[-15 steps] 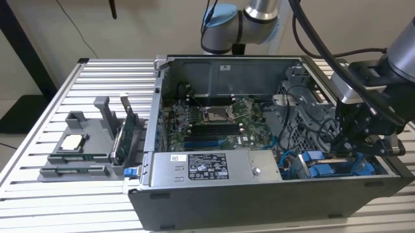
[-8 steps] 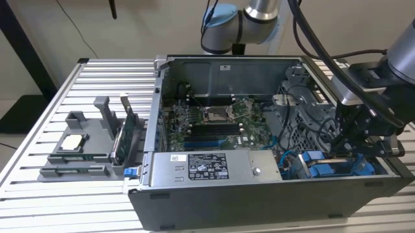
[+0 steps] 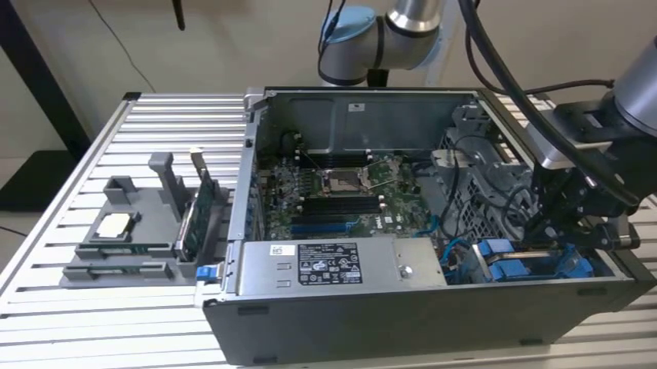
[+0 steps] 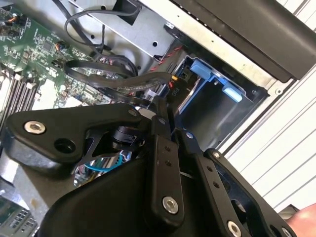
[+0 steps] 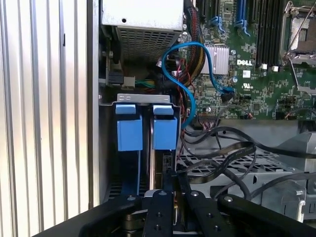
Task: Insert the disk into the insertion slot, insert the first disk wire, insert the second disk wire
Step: 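Insert the second disk wire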
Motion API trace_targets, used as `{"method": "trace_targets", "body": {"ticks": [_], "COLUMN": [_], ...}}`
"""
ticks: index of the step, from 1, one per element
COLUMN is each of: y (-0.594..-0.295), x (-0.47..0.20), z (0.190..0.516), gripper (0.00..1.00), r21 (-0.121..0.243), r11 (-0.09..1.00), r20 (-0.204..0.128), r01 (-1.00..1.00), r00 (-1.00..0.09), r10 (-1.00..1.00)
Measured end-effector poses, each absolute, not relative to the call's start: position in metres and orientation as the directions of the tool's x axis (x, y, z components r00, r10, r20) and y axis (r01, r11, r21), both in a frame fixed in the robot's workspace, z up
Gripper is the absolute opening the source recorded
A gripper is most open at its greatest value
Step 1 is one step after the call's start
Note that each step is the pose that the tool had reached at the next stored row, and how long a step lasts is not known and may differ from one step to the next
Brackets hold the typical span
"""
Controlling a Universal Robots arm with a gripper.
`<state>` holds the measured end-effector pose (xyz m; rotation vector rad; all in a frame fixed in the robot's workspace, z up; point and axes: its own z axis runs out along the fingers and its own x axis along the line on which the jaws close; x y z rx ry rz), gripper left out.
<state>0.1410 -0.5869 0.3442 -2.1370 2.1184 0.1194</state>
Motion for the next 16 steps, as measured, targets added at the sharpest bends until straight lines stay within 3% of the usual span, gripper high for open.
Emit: {"method": "trace_targets", "body": {"ticks": [16], "y": [-0.587], "x": [0.143], "z": [0.332], "gripper": [0.17], "r21": [-0.037], "r11": [-0.005], "r20": [-0.156], "r01": [-0.999], "r00": [0.010], "r10": [-0.988]}}
